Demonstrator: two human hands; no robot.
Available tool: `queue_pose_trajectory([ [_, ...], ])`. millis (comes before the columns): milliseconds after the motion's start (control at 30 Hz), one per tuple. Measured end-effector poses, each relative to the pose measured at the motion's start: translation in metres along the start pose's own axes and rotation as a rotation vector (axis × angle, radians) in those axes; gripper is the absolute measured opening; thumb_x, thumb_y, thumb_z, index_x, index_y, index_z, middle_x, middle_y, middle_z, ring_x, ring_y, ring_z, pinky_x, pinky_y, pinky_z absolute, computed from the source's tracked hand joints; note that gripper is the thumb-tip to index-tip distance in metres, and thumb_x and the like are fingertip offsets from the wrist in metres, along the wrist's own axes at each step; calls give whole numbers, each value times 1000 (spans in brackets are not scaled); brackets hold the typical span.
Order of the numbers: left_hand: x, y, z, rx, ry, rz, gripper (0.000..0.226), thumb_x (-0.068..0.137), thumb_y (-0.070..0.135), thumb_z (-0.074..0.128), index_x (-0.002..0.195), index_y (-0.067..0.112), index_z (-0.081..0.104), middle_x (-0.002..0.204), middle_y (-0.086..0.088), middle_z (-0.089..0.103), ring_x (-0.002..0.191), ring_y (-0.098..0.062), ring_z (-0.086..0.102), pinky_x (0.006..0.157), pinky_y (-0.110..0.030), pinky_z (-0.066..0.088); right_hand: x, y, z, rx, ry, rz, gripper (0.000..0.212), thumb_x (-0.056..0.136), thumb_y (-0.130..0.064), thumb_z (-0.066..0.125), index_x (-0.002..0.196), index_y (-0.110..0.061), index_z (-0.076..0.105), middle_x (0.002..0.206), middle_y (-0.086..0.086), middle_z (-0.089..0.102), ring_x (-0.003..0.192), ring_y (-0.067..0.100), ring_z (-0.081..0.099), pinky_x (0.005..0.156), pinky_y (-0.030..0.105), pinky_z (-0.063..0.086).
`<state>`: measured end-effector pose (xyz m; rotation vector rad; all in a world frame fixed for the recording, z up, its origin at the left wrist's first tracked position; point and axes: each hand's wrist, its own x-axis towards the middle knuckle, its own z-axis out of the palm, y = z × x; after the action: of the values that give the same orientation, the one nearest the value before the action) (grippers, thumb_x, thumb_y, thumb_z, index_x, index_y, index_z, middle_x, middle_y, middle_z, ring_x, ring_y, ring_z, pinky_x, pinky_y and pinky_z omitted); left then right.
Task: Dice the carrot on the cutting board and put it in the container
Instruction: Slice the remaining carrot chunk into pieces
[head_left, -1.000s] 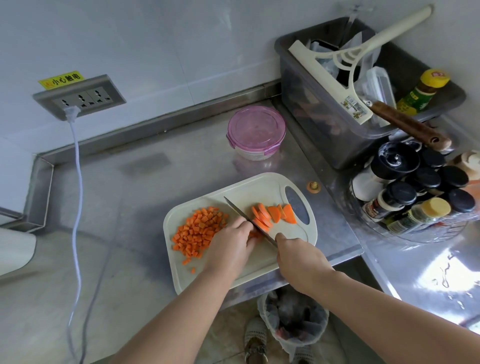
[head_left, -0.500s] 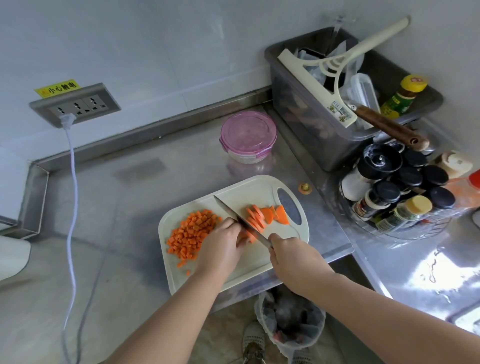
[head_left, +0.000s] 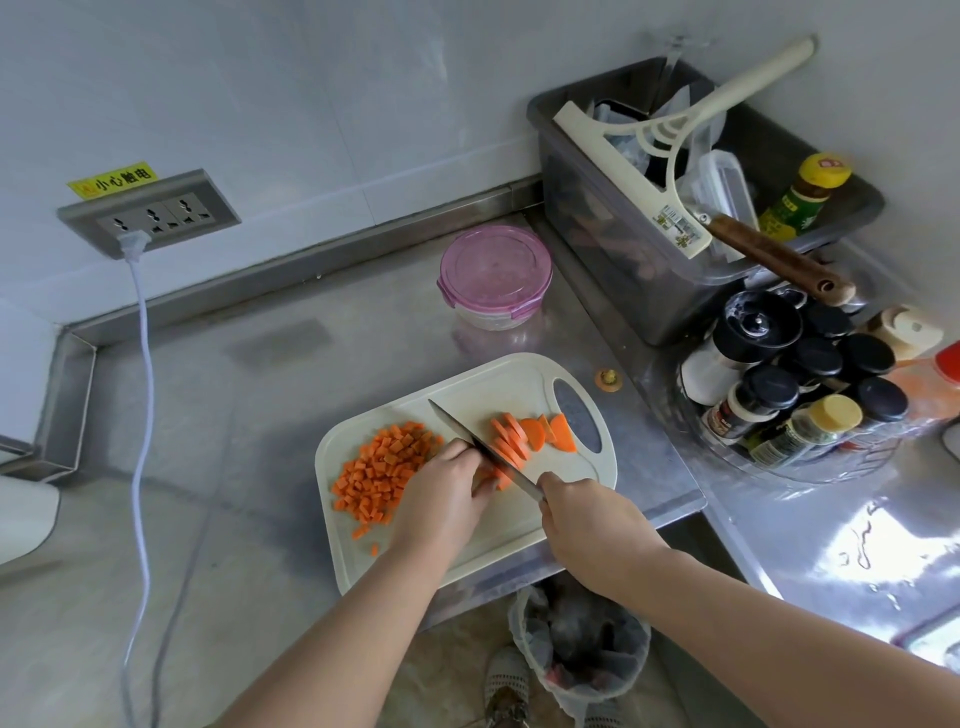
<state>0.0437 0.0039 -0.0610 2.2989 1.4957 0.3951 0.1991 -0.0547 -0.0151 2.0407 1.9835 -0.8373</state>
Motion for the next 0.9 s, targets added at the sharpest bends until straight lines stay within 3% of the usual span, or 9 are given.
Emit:
queue_pose_trajectory([
  [200, 1, 1, 1, 5, 0, -10, 19, 84, 29, 69, 91, 12, 69, 99, 1, 64, 84, -21, 65, 66, -30, 48, 1, 0, -1, 9, -40, 15, 33, 100, -13, 46, 132, -13, 38, 75, -1, 48, 55, 11, 43, 46, 23, 37],
  [333, 1, 2, 0, -7, -5, -21, 18, 84, 29, 69, 92, 13, 70, 99, 3, 65, 85, -18, 64, 68, -28, 49, 8, -1, 3, -1, -85, 31, 42, 97, -9, 50, 136, -13, 34, 81, 1, 51, 66, 15, 51, 54, 28, 47],
  [500, 0, 3, -1, -13, -2, -12, 8, 82, 18, 70, 86, 12, 68, 96, 3, 64, 79, -19, 64, 63, -26, 45, 16, -3, 8, 18, -106, 73, 37, 97, -5, 43, 132, -14, 37, 75, -1, 42, 71, 18, 52, 49, 27, 40],
  [700, -2, 3, -1, -30, 21, -7, 9, 83, 24, 71, 86, 16, 69, 94, 6, 63, 73, -14, 63, 58, -22, 42, 21, 6, 2, 204, -115, 89, 24, 103, -24, 32, 117, -13, 48, 96, 3, 55, 83, 17, 54, 66, 27, 44],
  [900, -6, 0, 0, -26, 47, 24, 9, 79, 22, 75, 80, 16, 69, 85, 7, 62, 63, -15, 63, 50, -27, 47, 10, 1, 0, 204, 8, 43, 26, 104, -25, 31, 119, -17, 50, 82, -2, 52, 74, 16, 57, 63, 28, 48],
])
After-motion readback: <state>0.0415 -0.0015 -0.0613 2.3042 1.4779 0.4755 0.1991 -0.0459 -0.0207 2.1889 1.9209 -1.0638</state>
